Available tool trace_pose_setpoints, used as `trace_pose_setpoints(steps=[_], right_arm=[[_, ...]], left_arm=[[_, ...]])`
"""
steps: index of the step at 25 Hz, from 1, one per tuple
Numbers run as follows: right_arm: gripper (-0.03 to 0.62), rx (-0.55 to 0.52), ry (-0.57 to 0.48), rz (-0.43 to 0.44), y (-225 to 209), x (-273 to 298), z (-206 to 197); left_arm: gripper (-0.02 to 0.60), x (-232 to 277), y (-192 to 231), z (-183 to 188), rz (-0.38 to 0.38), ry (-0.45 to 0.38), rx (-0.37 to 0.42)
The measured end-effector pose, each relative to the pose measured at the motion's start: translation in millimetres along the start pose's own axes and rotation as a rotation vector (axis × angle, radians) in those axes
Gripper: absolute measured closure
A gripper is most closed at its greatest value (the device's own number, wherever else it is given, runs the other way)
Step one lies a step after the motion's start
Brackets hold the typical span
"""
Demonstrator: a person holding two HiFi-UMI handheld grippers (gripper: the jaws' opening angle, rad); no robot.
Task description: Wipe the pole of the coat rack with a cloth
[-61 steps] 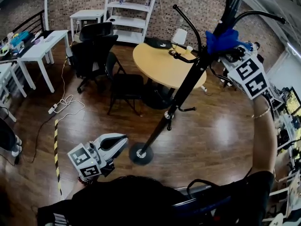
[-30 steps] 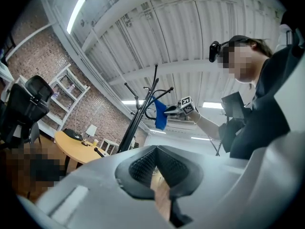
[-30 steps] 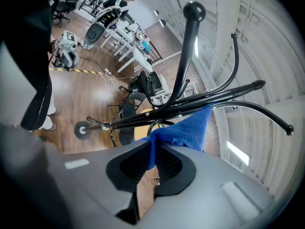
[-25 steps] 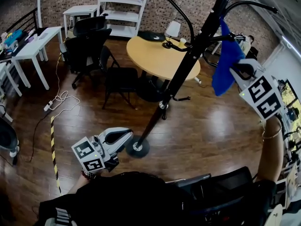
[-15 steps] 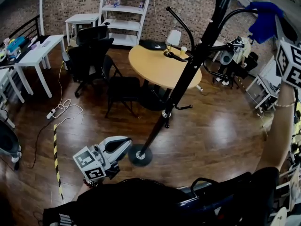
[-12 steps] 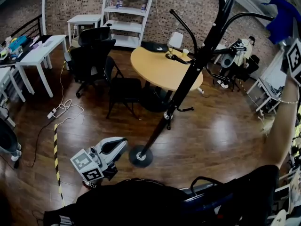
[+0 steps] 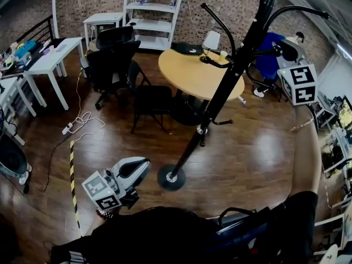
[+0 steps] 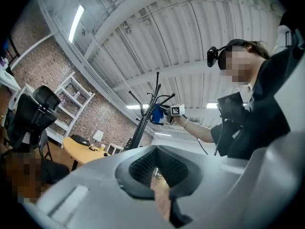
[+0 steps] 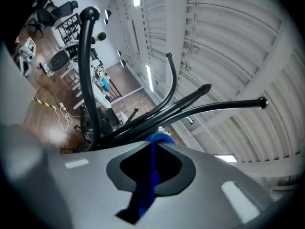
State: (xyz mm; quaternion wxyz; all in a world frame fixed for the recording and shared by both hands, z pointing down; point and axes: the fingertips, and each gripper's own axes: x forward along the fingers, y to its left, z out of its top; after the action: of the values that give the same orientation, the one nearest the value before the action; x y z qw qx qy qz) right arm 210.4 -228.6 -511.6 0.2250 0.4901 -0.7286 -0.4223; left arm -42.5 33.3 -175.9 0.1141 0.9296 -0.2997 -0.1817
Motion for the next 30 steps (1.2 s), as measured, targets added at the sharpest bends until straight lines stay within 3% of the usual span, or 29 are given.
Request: trace_pose_setpoints(steps=[4, 8, 14, 16, 20, 25, 30], right_arm=[[0.576, 0.03, 0.019, 0.149, 37.0, 16.0, -6.1], [0.576, -0.039, 0.164, 0.41, 87.6, 15.6, -42.2], [0.576, -0.038, 0.32, 0.698, 124.9, -5.4, -47.6], [0.576, -0.091, 0.386, 0.72, 132.4, -11.5, -53.8], [0.576, -0.04, 0.488, 0.738, 132.3, -11.4, -64.4], [0.576, -0.048, 0.634, 0.805, 128.4, -31.9, -70.9], [0.576, -0.12, 0.713, 0.765, 110.3, -68.6, -81.1]], left_arm=[[0.588, -7.0, -0.2, -10.1, 0.039, 0.015, -0.024], [0.588, -15.7, 10.8, -13.9, 0.083, 0.01, -0.049], [0.588, -3.9, 3.9, -9.7, 0.036, 0.012, -0.05], [0.588, 0.1, -2.2, -13.2, 0.011, 0.02, -0.046], [0.588, 9.5, -3.5, -21.5, -0.02, 0.027, -0.059], [0.588, 11.3, -3.5, -22.3, -0.033, 0.018, -0.072], [0.588, 11.0, -0.9, -23.6, -0.036, 0.017, -0.078]])
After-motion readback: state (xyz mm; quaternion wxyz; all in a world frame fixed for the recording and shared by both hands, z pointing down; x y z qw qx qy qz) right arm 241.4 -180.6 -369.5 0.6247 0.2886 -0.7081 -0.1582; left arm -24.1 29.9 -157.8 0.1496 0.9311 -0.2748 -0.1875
